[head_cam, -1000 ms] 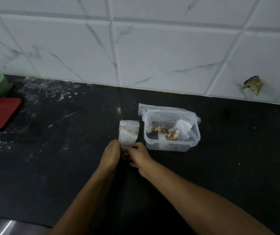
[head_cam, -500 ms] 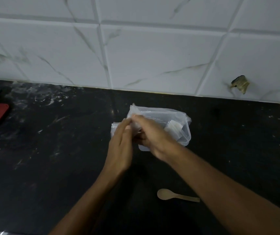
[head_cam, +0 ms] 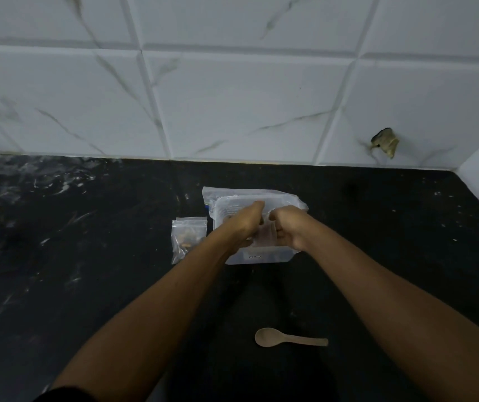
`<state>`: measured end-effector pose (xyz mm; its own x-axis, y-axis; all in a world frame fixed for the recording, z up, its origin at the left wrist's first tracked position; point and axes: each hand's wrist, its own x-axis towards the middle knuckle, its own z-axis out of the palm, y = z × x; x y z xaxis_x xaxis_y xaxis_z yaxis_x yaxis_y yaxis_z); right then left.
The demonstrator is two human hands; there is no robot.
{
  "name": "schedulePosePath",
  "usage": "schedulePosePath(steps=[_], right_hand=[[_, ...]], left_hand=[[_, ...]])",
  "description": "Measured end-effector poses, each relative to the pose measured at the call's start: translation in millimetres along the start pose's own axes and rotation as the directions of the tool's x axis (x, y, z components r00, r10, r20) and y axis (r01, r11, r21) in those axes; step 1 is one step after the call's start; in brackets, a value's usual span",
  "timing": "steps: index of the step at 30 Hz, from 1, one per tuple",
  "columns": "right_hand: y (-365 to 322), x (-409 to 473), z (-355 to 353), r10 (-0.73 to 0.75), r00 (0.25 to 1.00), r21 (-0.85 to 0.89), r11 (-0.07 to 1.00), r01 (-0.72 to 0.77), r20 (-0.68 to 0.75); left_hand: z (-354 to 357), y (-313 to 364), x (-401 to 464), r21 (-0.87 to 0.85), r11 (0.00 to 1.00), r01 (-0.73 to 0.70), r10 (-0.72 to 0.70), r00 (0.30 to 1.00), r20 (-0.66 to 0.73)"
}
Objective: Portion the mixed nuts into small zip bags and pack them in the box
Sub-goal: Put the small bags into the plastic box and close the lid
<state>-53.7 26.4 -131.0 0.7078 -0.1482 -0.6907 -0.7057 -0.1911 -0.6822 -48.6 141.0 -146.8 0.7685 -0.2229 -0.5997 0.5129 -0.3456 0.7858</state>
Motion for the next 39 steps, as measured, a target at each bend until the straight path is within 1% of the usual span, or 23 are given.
schedulePosePath(steps=[4,8,9,11,12,13,14,15,17,18,19,20,21,22,23,24,25,27,29,31,33,36,39], right_hand=[[-5.4,18.7,5.7,0.031,1.0,-0.2,0.979,-0.031,-0.002],[-1.8,32.3,7.4,0.03,1.0,-0.313,0.949,-0.031,-0.01],[0.2,36.4,7.5,0.004,1.0,-0.304,0.953,-0.006,-0.009],[4.6,37.6,7.2,-0.099,0.995,-0.315,0.945,0.087,-0.021],[5.5,32.2,6.6,-0.151,0.988,-0.388,0.913,0.124,-0.04],[4.9,23.6,6.8,-0.22,0.972,-0.513,0.845,0.15,-0.078],[4.9,12.8,7.3,-0.33,0.937,-0.612,0.766,0.196,-0.114],[5.7,0.4,9.2,-0.456,0.879,-0.642,0.717,0.272,-0.137],[6.4,-33.0,20.5,-0.663,0.732,-0.559,0.671,0.487,-0.159],[7.8,-48.8,28.1,-0.714,0.684,-0.495,0.653,0.573,-0.151],[9.8,-58.9,38.6,-0.731,0.673,-0.429,0.647,0.63,-0.112],[14.2,-67.0,51.5,-0.718,0.695,-0.363,0.656,0.661,-0.033],[18.4,-71.9,64.7,-0.668,0.741,-0.289,0.697,0.656,0.07],[22.2,-74.6,79.3,-0.574,0.799,-0.227,0.767,0.601,0.179],[26.4,-74.3,93.8,-0.451,0.848,-0.179,0.843,0.508,0.279],[31.8,-69.8,106.9,-0.33,0.877,-0.158,0.902,0.402,0.349],[37.0,-61.3,120.6,-0.237,0.895,-0.152,0.938,0.313,0.377],[46.3,-42.6,143.8,-0.148,0.929,-0.132,0.97,0.203,0.339],[52.9,-24.7,158.2,-0.136,0.963,-0.056,0.987,0.153,0.233],[52.1,-14.9,164.1,-0.163,0.978,-0.005,0.986,0.165,0.133],[48.8,-7.8,165.8,-0.205,0.977,-0.012,0.978,0.206,0.052],[43.4,-2.2,169.1,-0.22,0.976,-0.014,0.975,0.22,0.003],[47.2,-2.0,173.5,-0.252,0.967,0.046,0.966,0.253,-0.029]], left_hand=[[8.0,9.3,3.7,-0.031,0.999,0.036,-0.035,0.999,0.012],[13.1,13.7,5.4,-0.051,0.996,0.069,-0.069,0.998,0.0],[13.3,14.1,2.8,-0.048,0.996,0.075,-0.075,0.997,0.001],[11.1,12.9,1.2,-0.044,0.997,0.06,-0.06,0.998,0.009],[9.0,11.8,-1.4,-0.031,0.999,0.037,-0.037,0.999,0.006],[5.8,11.2,-6.2,0.002,1.0,-0.012,0.012,1.0,-0.015],[0.8,8.9,-11.1,0.045,0.995,-0.084,0.087,0.995,-0.055],[-5.7,5.4,-17.8,0.08,0.982,-0.169,0.177,0.978,-0.11],[-24.1,-4.7,-31.9,0.091,0.943,-0.319,0.332,0.916,-0.228],[-35.8,-11.9,-38.3,0.071,0.921,-0.383,0.385,0.872,-0.302],[-48.0,-20.4,-43.9,0.046,0.901,-0.431,0.415,0.825,-0.385],[-61.0,-29.5,-48.7,0.032,0.89,-0.455,0.415,0.778,-0.471],[-72.2,-38.8,-51.6,0.023,0.895,-0.445,0.384,0.746,-0.544],[-82.2,-48.5,-54.8,0.003,0.912,-0.41,0.332,0.735,-0.591],[-90.3,-57.8,-56.8,-0.028,0.929,-0.37,0.276,0.74,-0.613],[-95.5,-67.9,-56.8,-0.064,0.944,-0.324,0.22,0.761,-0.611],[-99.4,-76.3,-58.1,-0.105,0.955,-0.276,0.162,0.787,-0.596],[-102.2,-91.2,-58.4,-0.202,0.963,-0.179,0.041,0.838,-0.545],[-98.4,-100.9,-58.3,-0.303,0.943,-0.138,-0.036,0.863,-0.505],[-89.5,-103.2,-59.3,-0.401,0.91,-0.104,-0.108,0.875,-0.472],[-81.3,-104.1,-59.4,-0.463,0.884,-0.057,-0.166,0.889,-0.427],[-78.9,-103.6,-57.7,-0.5,0.865,-0.037,-0.194,0.895,-0.402],[-77.2,-101.7,-59.1,-0.49,0.871,-0.042,-0.18,0.9,-0.397]])
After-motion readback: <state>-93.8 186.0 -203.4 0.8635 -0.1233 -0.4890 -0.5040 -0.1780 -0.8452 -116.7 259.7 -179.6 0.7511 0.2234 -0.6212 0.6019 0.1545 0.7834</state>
